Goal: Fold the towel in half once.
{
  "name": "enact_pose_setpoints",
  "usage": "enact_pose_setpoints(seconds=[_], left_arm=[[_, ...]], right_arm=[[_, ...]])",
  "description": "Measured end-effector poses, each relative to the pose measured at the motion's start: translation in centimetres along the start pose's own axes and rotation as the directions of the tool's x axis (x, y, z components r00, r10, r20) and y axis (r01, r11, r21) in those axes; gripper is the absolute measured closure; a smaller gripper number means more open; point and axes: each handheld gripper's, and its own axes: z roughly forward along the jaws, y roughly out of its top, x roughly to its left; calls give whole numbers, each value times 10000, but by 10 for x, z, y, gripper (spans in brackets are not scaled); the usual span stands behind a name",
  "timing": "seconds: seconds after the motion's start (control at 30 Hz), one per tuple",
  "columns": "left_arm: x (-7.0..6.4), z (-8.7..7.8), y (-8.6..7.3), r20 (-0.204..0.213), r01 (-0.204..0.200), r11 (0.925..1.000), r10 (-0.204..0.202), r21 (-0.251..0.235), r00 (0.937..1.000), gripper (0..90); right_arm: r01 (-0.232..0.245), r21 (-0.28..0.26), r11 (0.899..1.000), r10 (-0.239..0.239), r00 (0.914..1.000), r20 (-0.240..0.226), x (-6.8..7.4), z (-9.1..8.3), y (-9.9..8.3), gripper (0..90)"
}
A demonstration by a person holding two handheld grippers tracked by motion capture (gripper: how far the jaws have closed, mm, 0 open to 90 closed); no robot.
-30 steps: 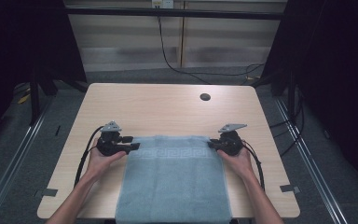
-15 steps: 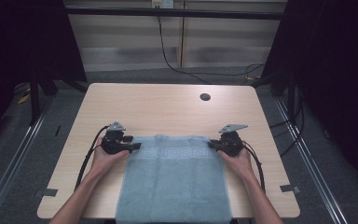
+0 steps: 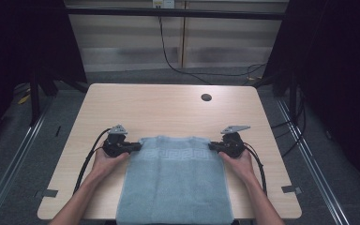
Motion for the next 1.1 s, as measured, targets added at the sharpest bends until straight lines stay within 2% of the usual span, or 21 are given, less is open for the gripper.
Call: enact_pose_setpoints(seconds=[0.17, 0.27, 0.5, 0.6, 0.67, 0.73, 0.77, 0.83, 0.9, 0.93, 1.1], left_arm=[[2, -9, 2, 137, 176, 9993, -172, -318, 9998, 866], [3, -19, 6, 334, 291, 9967, -266, -755, 9991, 867], [-1, -45, 17, 727, 502, 9811, -371, -1869, 9967, 869], [-3, -51, 23, 783, 412, 9781, -256, -2042, 9966, 869], [-5, -53, 29, 782, 327, 9772, -166, -2097, 9968, 869], [-7, -54, 36, 777, 325, 9728, -150, -2292, 9969, 869], [-9, -54, 40, 796, 293, 9701, -103, -2410, 9968, 869], [-10, -54, 47, 786, 185, 9692, 9, -2456, 9969, 868], [-10, -56, 56, 826, 232, 9633, -11, -2675, 9966, 869], [-10, -56, 56, 826, 232, 9633, -11, -2675, 9966, 870], [-8, -66, 77, 602, 24, 9573, 156, -2890, 9981, 870]], right_arm=[[-130, -86, 9999, 129, 9998, -121, -1, -4, 2, 860], [-222, -529, 9984, 211, 9996, -213, -1, -12, 5, 862], [-242, -1477, 9887, 183, 9990, -412, 4, -36, 19, 864], [-169, -1865, 9823, 83, 9989, -469, 5, -45, 27, 864], [-234, -1943, 9807, 131, 9984, -541, 5, -48, 31, 865], [-153, -1924, 9812, 58, 9987, -502, 5, -49, 36, 865], [-166, -1983, 9800, 66, 9987, -508, 5, -51, 39, 865], [-174, -2161, 9762, 58, 9985, -542, 4, -55, 46, 865], [-167, -2335, 9722, 52, 9988, -495, 2, -60, 54, 865], [-167, -2335, 9722, 52, 9988, -495, 2, -60, 54, 865], [-318, -2863, 9576, 200, 9988, -440, -6, -71, 77, 867]])
